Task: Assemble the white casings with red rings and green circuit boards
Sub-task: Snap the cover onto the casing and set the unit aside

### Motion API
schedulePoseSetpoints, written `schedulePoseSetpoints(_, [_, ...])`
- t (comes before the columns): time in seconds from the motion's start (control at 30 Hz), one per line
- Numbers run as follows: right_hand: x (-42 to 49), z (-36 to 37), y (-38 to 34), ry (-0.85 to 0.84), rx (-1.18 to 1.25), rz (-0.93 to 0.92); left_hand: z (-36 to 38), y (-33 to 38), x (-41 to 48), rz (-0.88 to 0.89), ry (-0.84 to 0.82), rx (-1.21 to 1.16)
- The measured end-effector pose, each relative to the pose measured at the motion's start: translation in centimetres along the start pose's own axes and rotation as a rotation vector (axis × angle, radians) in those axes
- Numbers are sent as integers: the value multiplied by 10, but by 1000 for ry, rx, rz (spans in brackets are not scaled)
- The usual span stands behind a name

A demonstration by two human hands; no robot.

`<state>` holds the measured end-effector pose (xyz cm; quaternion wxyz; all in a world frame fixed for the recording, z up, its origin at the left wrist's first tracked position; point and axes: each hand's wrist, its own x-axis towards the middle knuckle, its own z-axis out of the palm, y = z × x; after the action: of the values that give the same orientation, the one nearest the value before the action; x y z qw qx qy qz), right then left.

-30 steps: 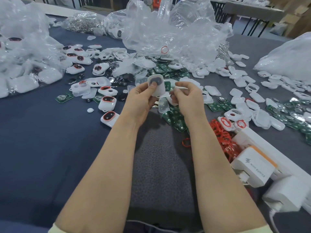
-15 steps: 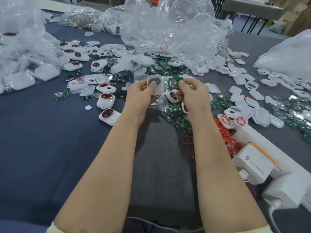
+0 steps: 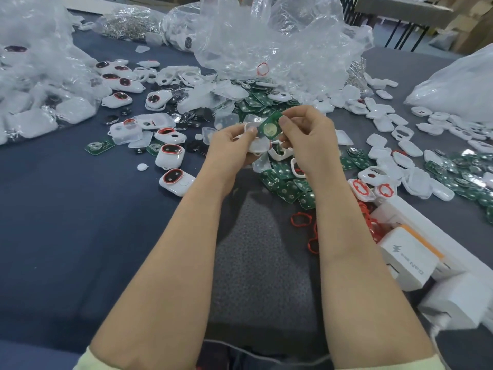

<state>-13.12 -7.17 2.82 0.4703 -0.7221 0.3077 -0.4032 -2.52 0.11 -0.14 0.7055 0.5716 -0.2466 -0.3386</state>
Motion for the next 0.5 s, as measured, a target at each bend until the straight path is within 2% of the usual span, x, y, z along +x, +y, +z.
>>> schedulePoseSetpoints(0.13, [-1,1,1,-36,-100,-65,1,1,2,-61,25,24])
schedulePoseSetpoints(0.27, [-3,3,1,-74,-143,-104,1,2,-2,-32,-15,51])
schedulePoseSetpoints(0.5, [-2,5,5,-129,-213,-104,2,4,-5,-53,-46,35])
